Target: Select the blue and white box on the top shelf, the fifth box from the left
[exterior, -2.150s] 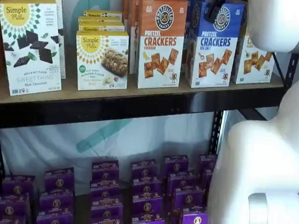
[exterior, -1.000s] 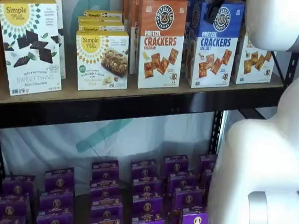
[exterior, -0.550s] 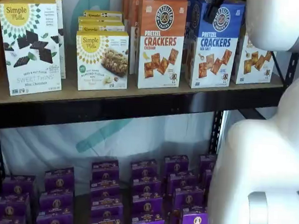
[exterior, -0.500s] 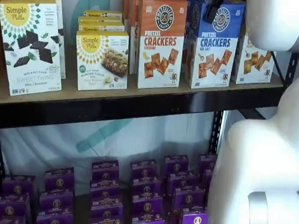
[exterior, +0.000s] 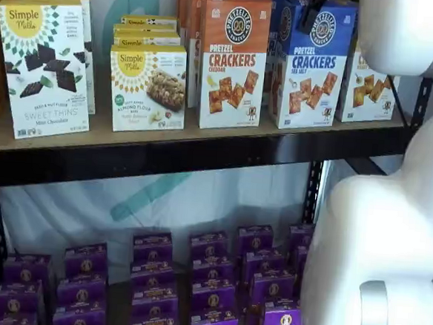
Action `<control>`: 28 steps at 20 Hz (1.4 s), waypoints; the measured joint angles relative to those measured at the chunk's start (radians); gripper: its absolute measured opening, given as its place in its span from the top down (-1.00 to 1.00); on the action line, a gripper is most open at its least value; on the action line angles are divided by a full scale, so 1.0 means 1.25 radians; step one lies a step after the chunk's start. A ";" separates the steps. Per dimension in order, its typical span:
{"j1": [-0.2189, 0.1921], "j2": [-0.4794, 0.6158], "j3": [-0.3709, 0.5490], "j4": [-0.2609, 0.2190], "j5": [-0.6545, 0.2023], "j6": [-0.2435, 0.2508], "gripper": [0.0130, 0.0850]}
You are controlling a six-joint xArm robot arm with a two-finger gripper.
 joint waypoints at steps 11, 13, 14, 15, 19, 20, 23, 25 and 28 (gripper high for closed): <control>-0.008 -0.097 0.084 -0.003 0.009 -0.005 -0.44; -0.009 -0.117 0.100 -0.005 0.015 -0.006 -0.44; -0.009 -0.129 0.110 -0.008 0.018 -0.006 -0.44; -0.009 -0.140 0.120 -0.010 0.020 -0.007 -0.44; -0.007 -0.193 0.169 -0.022 0.027 -0.008 -0.44; -0.007 -0.208 0.184 -0.024 0.027 -0.009 -0.44; -0.010 -0.245 0.218 -0.028 0.035 -0.013 -0.44; -0.016 -0.268 0.239 -0.029 0.045 -0.018 -0.44; -0.023 -0.301 0.271 -0.033 0.051 -0.027 -0.44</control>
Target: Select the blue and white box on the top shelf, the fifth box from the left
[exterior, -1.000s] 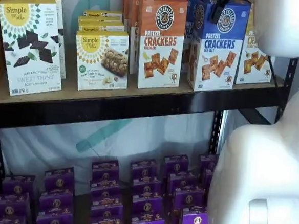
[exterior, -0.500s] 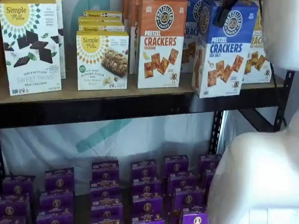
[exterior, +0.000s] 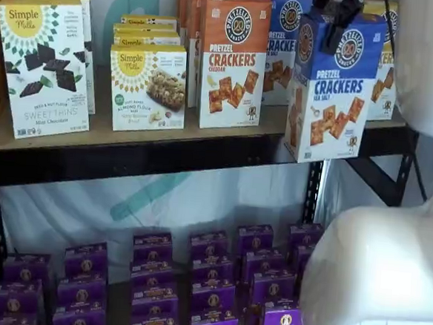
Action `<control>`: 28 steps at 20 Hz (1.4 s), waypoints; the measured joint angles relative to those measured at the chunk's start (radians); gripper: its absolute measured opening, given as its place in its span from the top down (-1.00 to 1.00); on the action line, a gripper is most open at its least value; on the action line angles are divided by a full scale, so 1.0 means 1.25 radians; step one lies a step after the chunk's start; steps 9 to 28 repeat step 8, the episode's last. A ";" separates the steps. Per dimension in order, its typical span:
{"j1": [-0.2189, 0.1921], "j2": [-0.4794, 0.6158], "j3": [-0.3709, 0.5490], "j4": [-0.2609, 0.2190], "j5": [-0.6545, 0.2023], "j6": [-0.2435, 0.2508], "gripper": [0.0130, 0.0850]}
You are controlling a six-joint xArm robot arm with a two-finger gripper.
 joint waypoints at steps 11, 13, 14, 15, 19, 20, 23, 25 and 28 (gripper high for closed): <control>-0.031 -0.062 0.062 -0.001 0.015 -0.030 -0.44; -0.031 -0.062 0.062 -0.001 0.015 -0.030 -0.44; -0.031 -0.062 0.062 -0.001 0.015 -0.030 -0.44; -0.031 -0.062 0.062 -0.001 0.015 -0.030 -0.44; -0.031 -0.062 0.062 -0.001 0.015 -0.030 -0.44; -0.031 -0.062 0.062 -0.001 0.015 -0.030 -0.44; -0.031 -0.062 0.062 -0.001 0.015 -0.030 -0.44; -0.031 -0.062 0.062 -0.001 0.015 -0.030 -0.44; -0.031 -0.062 0.062 -0.001 0.015 -0.030 -0.44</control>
